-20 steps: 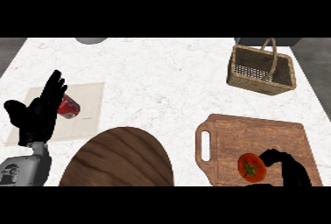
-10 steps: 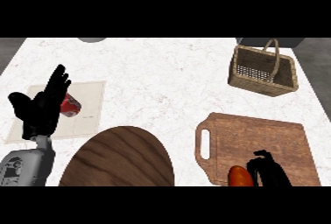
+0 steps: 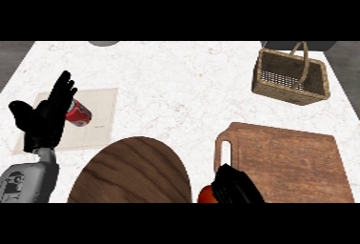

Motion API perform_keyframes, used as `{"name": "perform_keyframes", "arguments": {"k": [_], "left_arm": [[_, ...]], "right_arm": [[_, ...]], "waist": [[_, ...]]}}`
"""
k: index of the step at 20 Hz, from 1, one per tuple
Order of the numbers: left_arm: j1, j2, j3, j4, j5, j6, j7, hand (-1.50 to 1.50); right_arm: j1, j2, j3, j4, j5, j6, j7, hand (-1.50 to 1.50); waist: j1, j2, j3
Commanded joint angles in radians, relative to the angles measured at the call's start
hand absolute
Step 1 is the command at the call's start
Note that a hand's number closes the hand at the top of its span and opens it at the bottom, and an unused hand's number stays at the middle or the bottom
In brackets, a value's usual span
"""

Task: Pick the tomato from the cutting board and place it in the basket

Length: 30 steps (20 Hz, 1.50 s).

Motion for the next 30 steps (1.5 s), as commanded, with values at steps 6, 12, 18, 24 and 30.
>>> {"name": "perform_keyframes", "arguments": {"k": [6, 12, 18, 24, 30], "left_arm": [[0.019, 0.017, 0.023, -0.022, 0.006, -0.006, 0.012, 0.0], [0.026, 0.019, 0.029, -0.017, 0.0, -0.006, 0.002, 0.0], [0.013, 0.015, 0.039, 0.021, 0.006, -0.017, -0.028, 0.0], [0.037, -0.028, 0.007, 0.005, -0.022, 0.011, -0.046, 0.0], [0.039, -0.007, 0.018, -0.028, -0.012, -0.012, -0.01, 0.0]], "right_arm": [[-0.054, 0.06, 0.087, -0.384, -0.18, -0.025, 0.213, 1.5], [-0.319, 0.061, 0.056, -0.607, -0.053, 0.045, 0.68, 1.5], [-0.637, 0.061, -0.047, -0.509, -0.103, -0.129, 0.907, 1.5], [-0.969, 0.061, -0.318, -0.322, -0.137, -0.05, 0.986, 1.5], [-1.044, -0.018, -0.434, -0.146, -0.129, -0.012, 0.888, 1.5]], "waist": [[-0.022, 0.001, 0.013], [-0.015, 0.002, 0.012], [-0.006, 0.005, 0.012], [-0.004, 0.004, 0.012], [-0.008, 0.005, 0.013]]}}
